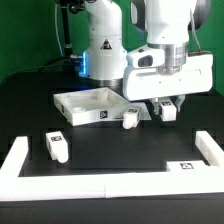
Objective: Assemble one leg
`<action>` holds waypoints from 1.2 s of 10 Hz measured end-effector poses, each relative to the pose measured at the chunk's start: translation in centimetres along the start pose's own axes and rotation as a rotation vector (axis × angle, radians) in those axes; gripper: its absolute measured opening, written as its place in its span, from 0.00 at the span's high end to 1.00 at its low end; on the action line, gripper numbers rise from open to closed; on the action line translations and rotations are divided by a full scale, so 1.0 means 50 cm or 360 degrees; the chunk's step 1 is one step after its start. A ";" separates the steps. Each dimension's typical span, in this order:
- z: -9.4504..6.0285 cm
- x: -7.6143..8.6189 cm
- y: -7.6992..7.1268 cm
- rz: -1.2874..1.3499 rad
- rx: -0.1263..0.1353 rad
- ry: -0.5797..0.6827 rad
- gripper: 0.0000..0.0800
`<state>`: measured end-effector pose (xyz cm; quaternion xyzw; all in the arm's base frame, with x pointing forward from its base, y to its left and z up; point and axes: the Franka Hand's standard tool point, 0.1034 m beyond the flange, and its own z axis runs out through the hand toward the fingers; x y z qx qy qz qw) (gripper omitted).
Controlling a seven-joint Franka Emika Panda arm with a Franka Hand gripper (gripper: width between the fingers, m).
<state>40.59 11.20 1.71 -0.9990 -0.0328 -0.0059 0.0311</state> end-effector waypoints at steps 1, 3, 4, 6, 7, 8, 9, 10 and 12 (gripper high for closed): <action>0.014 -0.013 -0.017 -0.0005 0.0002 -0.0006 0.64; 0.020 -0.019 -0.027 -0.0031 0.0001 -0.0010 0.64; 0.020 -0.018 -0.025 -0.0030 0.0001 -0.0009 0.64; 0.020 -0.018 -0.025 -0.0031 0.0001 -0.0010 0.64; 0.020 -0.018 -0.025 -0.0031 0.0001 -0.0010 0.58; 0.020 -0.018 -0.025 -0.0031 0.0001 -0.0010 0.35; 0.020 -0.019 -0.023 -0.0031 0.0000 -0.0017 0.35; 0.004 -0.022 -0.003 -0.0004 -0.0002 -0.0074 0.22; -0.060 -0.002 0.035 0.0094 0.0014 -0.0150 0.20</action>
Offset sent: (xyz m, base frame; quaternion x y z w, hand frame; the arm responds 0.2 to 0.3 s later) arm -0.0030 -0.0051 0.0001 0.0073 0.0086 0.0025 0.9999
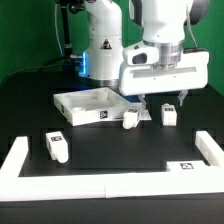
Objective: Assemble one leg
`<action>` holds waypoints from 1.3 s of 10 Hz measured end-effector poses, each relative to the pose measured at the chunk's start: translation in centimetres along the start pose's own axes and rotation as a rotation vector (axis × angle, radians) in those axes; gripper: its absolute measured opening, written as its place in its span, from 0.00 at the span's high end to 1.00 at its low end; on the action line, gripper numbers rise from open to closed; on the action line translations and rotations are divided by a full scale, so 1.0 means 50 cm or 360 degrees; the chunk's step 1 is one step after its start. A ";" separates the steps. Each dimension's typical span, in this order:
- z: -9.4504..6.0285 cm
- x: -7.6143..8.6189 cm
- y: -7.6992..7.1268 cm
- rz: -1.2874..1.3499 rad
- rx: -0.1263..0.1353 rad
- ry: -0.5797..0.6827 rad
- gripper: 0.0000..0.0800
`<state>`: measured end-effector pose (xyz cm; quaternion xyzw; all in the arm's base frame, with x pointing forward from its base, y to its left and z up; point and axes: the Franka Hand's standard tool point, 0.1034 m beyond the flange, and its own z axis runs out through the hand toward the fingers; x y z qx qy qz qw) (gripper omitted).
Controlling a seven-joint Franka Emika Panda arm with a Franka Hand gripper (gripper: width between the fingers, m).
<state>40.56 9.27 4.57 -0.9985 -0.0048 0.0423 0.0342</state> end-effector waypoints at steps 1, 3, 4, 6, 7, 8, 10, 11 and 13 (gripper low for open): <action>-0.026 0.024 0.018 0.0021 0.0014 -0.0009 0.19; -0.059 0.067 0.041 0.0047 0.0030 0.0032 0.19; -0.057 0.064 0.040 0.0043 0.0029 0.0030 0.19; -0.056 0.064 0.040 0.0043 0.0029 0.0029 0.19; -0.056 0.064 0.040 0.0043 0.0029 0.0029 0.19; -0.058 0.066 0.043 0.0014 0.0026 0.0029 0.19; -0.095 0.161 0.094 -0.0322 0.0010 0.0080 0.19; -0.107 0.214 0.116 -0.0439 0.0008 0.0123 0.19; -0.121 0.276 0.086 -0.0506 0.0015 0.0165 0.19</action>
Offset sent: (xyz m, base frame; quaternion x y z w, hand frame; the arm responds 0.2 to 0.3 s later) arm 0.0000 0.0000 0.0000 0.0000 0.0000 0.0000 1.0000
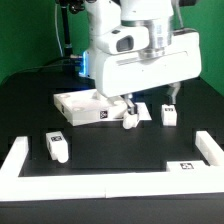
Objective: Assemble one leg
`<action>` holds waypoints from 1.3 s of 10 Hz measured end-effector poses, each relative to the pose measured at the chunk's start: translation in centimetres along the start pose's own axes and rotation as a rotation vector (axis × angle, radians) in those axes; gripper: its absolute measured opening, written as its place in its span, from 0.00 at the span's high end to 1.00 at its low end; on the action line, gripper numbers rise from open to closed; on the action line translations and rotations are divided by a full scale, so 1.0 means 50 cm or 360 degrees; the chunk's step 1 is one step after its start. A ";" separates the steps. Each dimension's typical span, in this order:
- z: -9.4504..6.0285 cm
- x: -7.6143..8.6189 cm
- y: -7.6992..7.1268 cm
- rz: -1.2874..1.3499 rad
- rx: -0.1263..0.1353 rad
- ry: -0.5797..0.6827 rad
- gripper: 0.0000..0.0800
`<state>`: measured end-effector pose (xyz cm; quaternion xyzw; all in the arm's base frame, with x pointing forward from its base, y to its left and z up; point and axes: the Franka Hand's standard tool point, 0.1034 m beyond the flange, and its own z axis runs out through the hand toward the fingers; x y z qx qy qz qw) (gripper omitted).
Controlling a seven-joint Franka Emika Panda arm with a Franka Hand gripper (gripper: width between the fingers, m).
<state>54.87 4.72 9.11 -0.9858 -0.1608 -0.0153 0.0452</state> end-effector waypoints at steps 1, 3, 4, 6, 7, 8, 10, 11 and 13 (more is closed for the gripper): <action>0.003 -0.005 -0.001 -0.0002 0.0002 -0.0005 0.19; 0.004 -0.006 0.001 0.0002 0.0002 -0.0007 0.19; 0.006 -0.006 0.001 -0.0008 -0.0002 -0.0008 0.19; 0.019 0.016 0.009 -0.0287 -0.0080 -0.0004 0.19; 0.023 0.051 0.022 -0.0450 -0.0102 0.0007 0.19; 0.030 0.096 0.028 -0.0522 -0.0114 0.0022 0.19; 0.042 0.126 0.032 -0.0576 -0.0105 0.0018 0.19; 0.043 0.125 0.033 -0.0576 -0.0105 0.0017 0.19; 0.044 0.125 0.033 -0.0575 -0.0104 0.0016 0.19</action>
Offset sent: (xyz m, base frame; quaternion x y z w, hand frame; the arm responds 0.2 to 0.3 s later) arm 0.0000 0.0000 0.0000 0.0000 0.0000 0.0000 1.0000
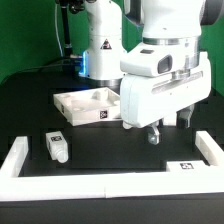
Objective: Assemble one leg
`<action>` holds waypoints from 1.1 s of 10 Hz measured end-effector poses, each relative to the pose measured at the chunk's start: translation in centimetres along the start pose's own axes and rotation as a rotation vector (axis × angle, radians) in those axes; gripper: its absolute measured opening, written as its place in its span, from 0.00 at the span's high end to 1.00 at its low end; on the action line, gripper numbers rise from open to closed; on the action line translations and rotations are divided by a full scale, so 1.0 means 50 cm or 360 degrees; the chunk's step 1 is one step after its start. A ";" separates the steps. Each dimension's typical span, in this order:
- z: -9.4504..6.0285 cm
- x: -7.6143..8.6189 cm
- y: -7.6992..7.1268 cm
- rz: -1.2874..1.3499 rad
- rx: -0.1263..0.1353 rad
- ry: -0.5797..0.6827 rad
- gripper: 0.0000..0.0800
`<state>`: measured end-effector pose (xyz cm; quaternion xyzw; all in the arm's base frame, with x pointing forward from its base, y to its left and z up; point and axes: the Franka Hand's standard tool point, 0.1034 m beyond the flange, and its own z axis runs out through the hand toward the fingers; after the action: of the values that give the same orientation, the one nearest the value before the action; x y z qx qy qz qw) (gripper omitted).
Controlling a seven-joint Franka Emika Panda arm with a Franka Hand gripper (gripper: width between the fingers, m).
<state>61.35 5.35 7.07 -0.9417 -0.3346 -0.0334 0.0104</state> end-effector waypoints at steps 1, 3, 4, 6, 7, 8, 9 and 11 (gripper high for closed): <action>0.003 0.001 0.001 -0.0046 -0.0006 -0.0002 0.19; 0.019 0.039 0.017 -0.0276 -0.0063 0.0016 0.19; 0.023 0.058 0.009 -0.0289 -0.0079 0.0023 0.19; 0.027 0.062 -0.001 -0.0302 -0.0080 0.0023 0.19; 0.028 0.060 0.002 -0.0297 -0.0080 0.0022 0.19; 0.028 0.061 0.001 -0.0298 -0.0080 0.0023 0.19; 0.029 0.061 0.000 -0.0299 -0.0079 0.0022 0.19; 0.054 0.065 -0.036 -0.0285 -0.0089 0.0051 0.19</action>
Offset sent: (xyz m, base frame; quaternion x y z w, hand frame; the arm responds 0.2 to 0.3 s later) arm 0.0381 0.0308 -0.0006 -0.0665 -0.0254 -0.1032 0.9921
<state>62.90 8.89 4.61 -0.9073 -0.4162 -0.0585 -0.0137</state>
